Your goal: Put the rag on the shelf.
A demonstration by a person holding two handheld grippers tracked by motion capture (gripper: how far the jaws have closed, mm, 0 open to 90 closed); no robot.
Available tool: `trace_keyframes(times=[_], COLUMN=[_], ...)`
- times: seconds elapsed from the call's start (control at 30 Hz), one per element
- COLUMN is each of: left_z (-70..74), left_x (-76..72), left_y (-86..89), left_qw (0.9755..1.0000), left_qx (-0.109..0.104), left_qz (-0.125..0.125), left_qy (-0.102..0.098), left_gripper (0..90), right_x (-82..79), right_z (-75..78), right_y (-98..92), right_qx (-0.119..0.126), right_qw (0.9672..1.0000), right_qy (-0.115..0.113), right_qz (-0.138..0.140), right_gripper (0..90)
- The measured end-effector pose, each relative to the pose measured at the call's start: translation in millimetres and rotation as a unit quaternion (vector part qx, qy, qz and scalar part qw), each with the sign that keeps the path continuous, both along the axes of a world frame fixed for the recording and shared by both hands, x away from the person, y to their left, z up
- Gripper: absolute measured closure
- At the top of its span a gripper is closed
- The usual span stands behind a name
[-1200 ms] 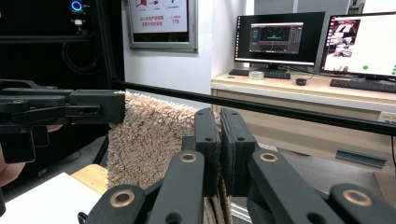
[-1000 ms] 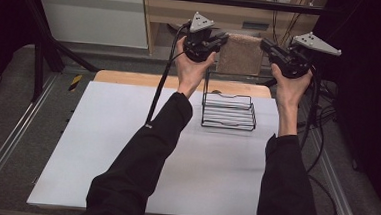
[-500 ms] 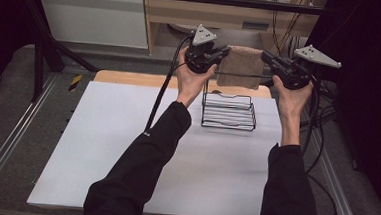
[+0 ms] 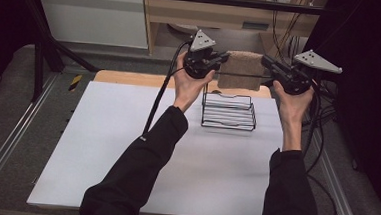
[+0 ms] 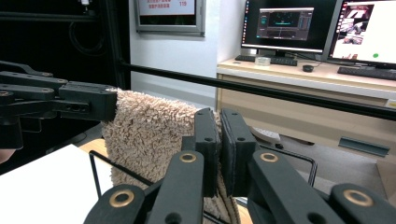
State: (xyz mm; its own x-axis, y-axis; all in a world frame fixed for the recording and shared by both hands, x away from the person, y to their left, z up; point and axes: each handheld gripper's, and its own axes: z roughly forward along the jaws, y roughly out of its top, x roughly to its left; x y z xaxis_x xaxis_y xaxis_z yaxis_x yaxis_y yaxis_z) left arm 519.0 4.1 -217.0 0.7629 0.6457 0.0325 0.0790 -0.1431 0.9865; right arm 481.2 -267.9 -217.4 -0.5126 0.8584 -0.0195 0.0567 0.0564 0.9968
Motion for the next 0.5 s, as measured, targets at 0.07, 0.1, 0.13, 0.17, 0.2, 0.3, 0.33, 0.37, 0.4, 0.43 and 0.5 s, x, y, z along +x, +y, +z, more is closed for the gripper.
trace_keyframes(times=[0.07, 0.1, 0.13, 0.17, 0.2, 0.3, 0.33, 0.37, 0.4, 0.43, 0.5], left_z=[-0.4, -0.7, -0.9, -1.2, -1.6, -2.8, -3.1, -3.4, -3.7, -3.9, -4.7], left_x=[-1.7, -2.2, -2.4, -2.8, -3.2, -4.6, -5.2, -5.9, -6.4, -6.8, -8.0], left_y=[0.1, 0.0, -0.1, -0.3, -0.4, -0.5, -0.7, -1.1, -1.2, -1.2, -0.9], left_qw=[1.0, 1.0, 1.0, 1.0, 0.9999, 0.9999, 0.9998, 0.9998, 0.9998, 0.9998, 0.9998], left_qx=[0.004, 0.006, 0.008, 0.009, 0.01, 0.015, 0.016, 0.017, 0.019, 0.02, 0.02], left_qz=[-0.001, -0.001, -0.001, -0.001, -0.001, -0.004, -0.005, -0.004, -0.005, -0.005, -0.008], left_qy=[0.0, 0.001, 0.002, 0.003, 0.004, 0.004, 0.004, 0.004, 0.004, 0.004, 0.005], left_gripper=[85.0, 85.0, 85.0, 85.0, 85.0, 85.0, 85.0, 85.0, 85.0, 85.0, 85.0], right_x=[-2.1, -3.2, -4.2, -4.9, -5.8, -7.0, -7.4, -7.6, -8.2, -8.5, -9.5], right_z=[-0.1, -0.1, -0.2, -0.3, -0.4, -1.4, -1.9, -2.5, -3.4, -4.2, -6.1], right_y=[0.0, 0.2, 0.4, 0.7, 1.0, 0.6, 0.4, 0.3, 0.4, 0.2, -0.1], right_qx=[-0.004, -0.007, -0.011, -0.014, -0.017, -0.023, -0.024, -0.027, -0.028, -0.03, -0.03], right_qw=[1.0, 1.0, 0.9999, 0.9999, 0.9999, 0.9997, 0.9997, 0.9996, 0.9996, 0.9996, 0.9995], right_qy=[-0.001, -0.001, -0.001, -0.002, -0.001, 0.002, 0.003, 0.003, 0.004, 0.004, 0.004], right_qz=[0.002, 0.002, 0.002, 0.002, 0.002, 0.003, 0.002, 0.002, 0.001, 0.001, 0.003], right_gripper=[86.2, 86.2, 86.2, 86.2, 86.2, 86.1, 86.1, 86.1, 86.1, 86.1, 86.0])
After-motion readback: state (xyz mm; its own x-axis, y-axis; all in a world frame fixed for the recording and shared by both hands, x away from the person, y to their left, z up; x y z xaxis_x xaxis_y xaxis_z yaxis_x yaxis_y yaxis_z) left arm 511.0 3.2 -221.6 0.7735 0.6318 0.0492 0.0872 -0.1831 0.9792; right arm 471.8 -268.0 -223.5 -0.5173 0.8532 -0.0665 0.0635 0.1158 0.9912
